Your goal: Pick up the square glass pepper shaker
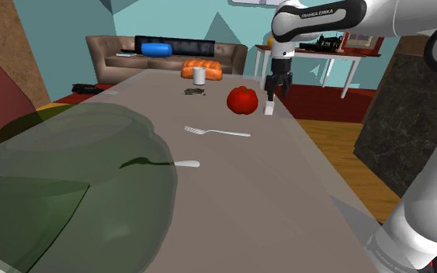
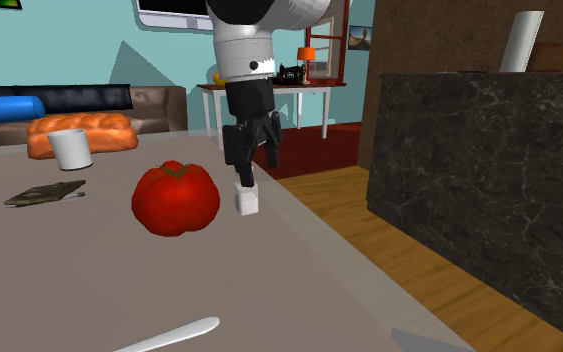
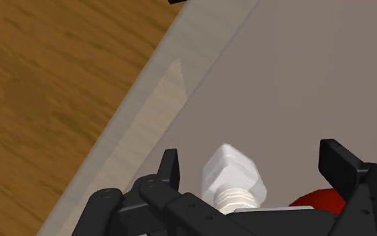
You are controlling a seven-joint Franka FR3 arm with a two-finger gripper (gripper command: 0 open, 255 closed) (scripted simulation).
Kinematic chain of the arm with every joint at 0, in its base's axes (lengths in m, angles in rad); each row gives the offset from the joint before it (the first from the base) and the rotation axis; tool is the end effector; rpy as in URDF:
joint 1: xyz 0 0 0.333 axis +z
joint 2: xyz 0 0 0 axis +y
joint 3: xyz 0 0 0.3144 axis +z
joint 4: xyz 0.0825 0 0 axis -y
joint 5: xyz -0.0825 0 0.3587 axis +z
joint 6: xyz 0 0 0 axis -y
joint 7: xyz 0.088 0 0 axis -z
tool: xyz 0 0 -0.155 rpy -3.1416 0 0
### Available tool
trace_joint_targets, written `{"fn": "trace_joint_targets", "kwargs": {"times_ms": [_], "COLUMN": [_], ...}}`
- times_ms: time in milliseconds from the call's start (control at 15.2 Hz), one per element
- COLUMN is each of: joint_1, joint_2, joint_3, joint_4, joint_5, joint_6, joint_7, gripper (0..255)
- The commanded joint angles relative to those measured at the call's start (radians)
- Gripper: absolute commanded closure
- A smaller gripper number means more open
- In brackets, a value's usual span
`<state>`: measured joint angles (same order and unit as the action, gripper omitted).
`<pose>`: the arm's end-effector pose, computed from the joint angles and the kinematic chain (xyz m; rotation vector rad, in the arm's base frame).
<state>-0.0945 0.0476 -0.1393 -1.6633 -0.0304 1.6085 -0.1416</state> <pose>0.5203 -0.1274 0.5119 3.1168 -0.1399 -0.1671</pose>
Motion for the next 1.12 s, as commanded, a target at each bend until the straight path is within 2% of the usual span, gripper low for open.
{"fn": "trace_joint_targets", "kwargs": {"times_ms": [0,462,594,660,1056], "joint_1": [-0.007,-0.007,-0.006,-0.007,-0.007], "joint_2": [0.051,0.047,0.046,0.047,0.046], "joint_3": [-0.006,-0.006,-0.006,-0.006,-0.006], "joint_4": [0.064,-0.043,-0.044,-0.044,-0.045], "joint_5": [-0.002,-0.003,-0.003,-0.003,-0.003], "joint_6": [-0.021,0.082,0.082,0.083,0.084], "joint_7": [-0.014,-0.009,-0.009,-0.009,-0.010], "gripper": [0,0,0,255,255]}}
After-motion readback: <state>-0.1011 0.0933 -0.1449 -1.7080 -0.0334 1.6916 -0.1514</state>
